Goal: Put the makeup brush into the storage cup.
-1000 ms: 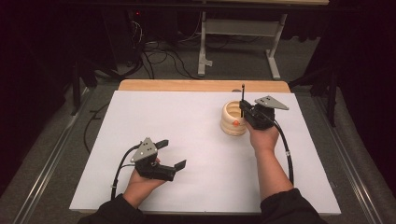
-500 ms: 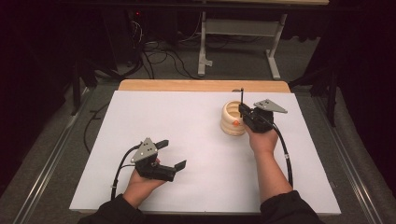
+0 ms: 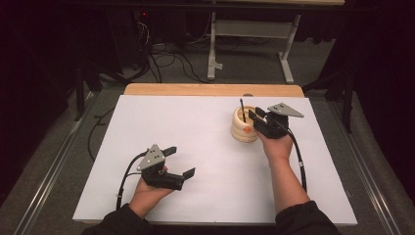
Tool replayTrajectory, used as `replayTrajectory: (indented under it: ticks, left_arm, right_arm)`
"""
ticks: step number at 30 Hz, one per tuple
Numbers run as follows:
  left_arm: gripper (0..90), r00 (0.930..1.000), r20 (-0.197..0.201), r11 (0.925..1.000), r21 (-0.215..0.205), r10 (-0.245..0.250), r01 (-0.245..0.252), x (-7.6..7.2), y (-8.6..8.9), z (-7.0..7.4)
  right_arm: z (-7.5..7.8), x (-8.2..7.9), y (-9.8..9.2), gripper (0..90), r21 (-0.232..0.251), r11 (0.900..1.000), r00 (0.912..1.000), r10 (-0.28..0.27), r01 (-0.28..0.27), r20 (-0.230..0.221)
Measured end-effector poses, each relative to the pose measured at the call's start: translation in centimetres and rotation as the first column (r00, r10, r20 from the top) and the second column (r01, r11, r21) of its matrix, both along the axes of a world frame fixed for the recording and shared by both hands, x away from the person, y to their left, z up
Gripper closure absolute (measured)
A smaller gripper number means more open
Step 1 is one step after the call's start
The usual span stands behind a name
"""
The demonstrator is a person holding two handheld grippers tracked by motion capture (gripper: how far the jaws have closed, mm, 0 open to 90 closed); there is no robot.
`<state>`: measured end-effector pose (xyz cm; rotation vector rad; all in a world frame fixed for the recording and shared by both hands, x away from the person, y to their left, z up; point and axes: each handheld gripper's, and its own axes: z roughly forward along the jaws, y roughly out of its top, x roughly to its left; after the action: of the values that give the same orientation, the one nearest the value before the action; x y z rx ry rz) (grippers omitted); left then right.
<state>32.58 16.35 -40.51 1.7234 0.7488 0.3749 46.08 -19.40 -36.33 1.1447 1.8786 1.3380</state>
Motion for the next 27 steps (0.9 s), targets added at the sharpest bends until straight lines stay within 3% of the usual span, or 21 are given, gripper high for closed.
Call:
replayTrajectory:
  ticks: [10, 21, 27]
  left_arm:
    - [0.1, 1.0, -0.001, 1.0, -0.001, 0.005, -0.005, 0.1, 0.2, 0.0]
    - [0.1, 0.9999, -0.002, 0.9999, 0.001, 0.01, -0.01, 0.1, 0.1, 0.0]
    - [0.1, 0.9999, -0.003, 0.9999, 0.0, 0.011, -0.011, 0.1, 0.2, 0.0]
  right_arm:
    - [0.4, -0.7, -0.2, 55.2, -0.009, 1.0, 0.9992, 0.025, -0.026, -0.032]
    - [1.2, -2.3, 0.1, 40.6, -0.038, 0.997, 0.9973, 0.068, -0.069, -0.029]
    - [0.9, -3.0, 0.3, 33.2, -0.016, 0.995, 0.9946, 0.098, -0.099, -0.033]
